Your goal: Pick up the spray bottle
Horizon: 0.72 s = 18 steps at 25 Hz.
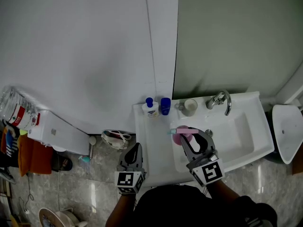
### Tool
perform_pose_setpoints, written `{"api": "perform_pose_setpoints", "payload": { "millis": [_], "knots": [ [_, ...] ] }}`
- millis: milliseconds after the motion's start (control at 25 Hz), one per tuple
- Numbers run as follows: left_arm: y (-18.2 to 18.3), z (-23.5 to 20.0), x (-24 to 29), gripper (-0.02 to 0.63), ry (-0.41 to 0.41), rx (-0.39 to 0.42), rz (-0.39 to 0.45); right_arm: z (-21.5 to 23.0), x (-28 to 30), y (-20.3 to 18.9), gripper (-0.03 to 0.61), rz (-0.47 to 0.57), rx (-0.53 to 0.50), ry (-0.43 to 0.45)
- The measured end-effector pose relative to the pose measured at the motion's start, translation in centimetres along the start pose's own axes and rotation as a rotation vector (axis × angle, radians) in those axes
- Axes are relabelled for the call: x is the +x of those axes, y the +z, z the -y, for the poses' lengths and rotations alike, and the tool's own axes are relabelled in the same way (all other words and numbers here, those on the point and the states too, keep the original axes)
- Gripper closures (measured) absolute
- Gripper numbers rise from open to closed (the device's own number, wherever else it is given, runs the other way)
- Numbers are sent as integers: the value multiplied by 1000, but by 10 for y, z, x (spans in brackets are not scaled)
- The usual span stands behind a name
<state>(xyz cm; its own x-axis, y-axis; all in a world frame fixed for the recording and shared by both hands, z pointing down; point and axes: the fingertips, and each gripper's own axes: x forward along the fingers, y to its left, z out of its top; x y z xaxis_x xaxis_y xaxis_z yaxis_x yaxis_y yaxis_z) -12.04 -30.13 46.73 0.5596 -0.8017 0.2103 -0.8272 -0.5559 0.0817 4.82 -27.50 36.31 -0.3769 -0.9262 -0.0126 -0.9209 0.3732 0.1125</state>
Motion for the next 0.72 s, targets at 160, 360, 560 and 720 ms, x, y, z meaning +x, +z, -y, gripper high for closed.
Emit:
{"api": "perform_pose_setpoints", "payload": {
  "millis": [160,360,560,720],
  "knots": [
    [-3,0,-2,617,9,-4,-4,-1,0,-4,449,6,13,-10],
    [4,2,-2,617,12,4,26,-1,0,-9,449,-4,14,-6],
    [1,3,-4,617,16,-9,8,-2,0,-12,449,-2,18,-5],
    [9,3,-5,617,16,13,40,-3,0,-12,449,-4,15,0]
  ]
}}
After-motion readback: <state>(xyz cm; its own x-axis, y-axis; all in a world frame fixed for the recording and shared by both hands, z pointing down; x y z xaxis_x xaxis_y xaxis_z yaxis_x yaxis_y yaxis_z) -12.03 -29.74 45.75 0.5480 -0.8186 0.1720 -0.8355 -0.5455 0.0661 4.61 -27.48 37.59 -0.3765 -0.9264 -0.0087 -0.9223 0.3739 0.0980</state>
